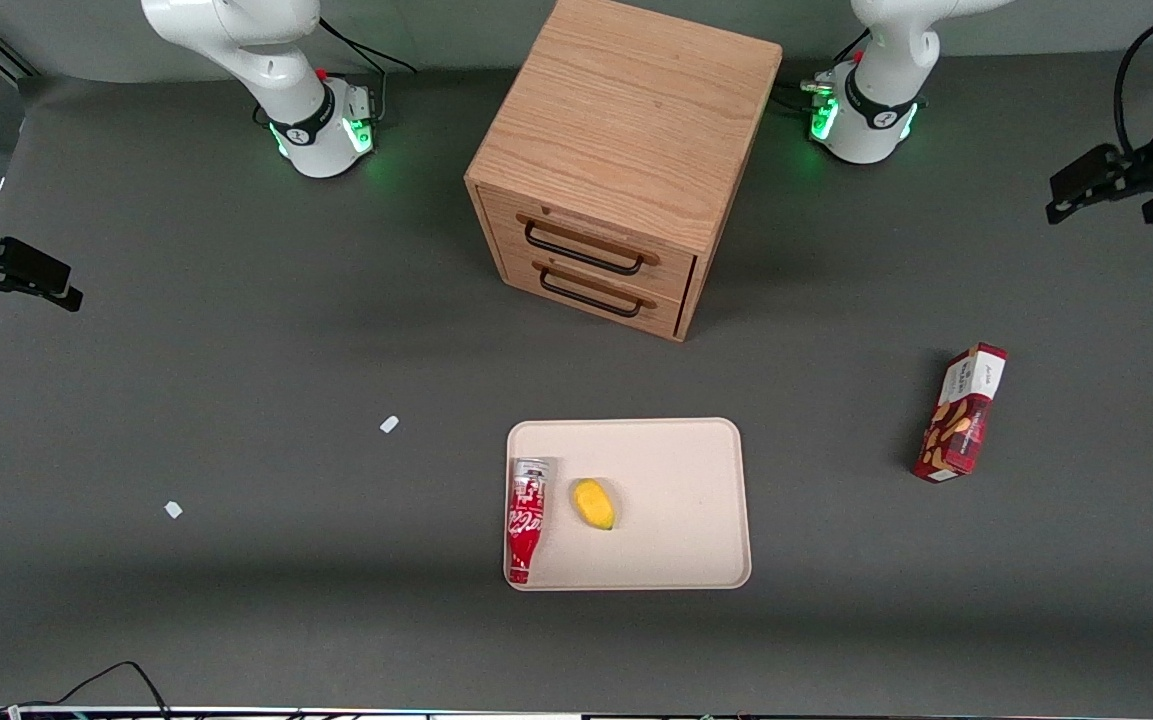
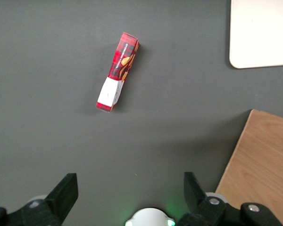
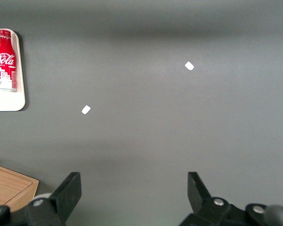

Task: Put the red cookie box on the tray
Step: 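Move the open left gripper down over the red plaid cookie box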

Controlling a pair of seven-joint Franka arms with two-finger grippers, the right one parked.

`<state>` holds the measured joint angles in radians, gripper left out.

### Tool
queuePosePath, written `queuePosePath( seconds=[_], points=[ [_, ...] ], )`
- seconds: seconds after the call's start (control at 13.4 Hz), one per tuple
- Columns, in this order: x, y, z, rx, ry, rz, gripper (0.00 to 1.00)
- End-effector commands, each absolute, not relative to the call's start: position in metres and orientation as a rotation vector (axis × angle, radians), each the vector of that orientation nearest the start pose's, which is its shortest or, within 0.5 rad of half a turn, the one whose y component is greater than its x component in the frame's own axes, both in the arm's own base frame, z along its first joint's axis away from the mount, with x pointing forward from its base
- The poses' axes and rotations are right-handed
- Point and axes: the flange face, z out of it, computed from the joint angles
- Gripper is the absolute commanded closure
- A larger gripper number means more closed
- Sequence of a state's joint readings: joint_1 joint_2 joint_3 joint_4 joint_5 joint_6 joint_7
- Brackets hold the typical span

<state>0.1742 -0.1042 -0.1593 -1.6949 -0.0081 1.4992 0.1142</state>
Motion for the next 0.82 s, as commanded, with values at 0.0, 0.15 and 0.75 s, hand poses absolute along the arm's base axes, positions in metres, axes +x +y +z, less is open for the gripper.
queuePosePath(
  seconds=[0.0, 0.15, 0.75],
  points=[
    [0.550, 0.022, 0.562, -3.093, 0.445, 0.193, 0.00],
    [0.571, 0.040, 0.519, -3.094, 0.456, 0.176, 0.00],
    [0.602, 0.039, 0.330, -3.049, 0.589, 0.039, 0.00]
  ],
)
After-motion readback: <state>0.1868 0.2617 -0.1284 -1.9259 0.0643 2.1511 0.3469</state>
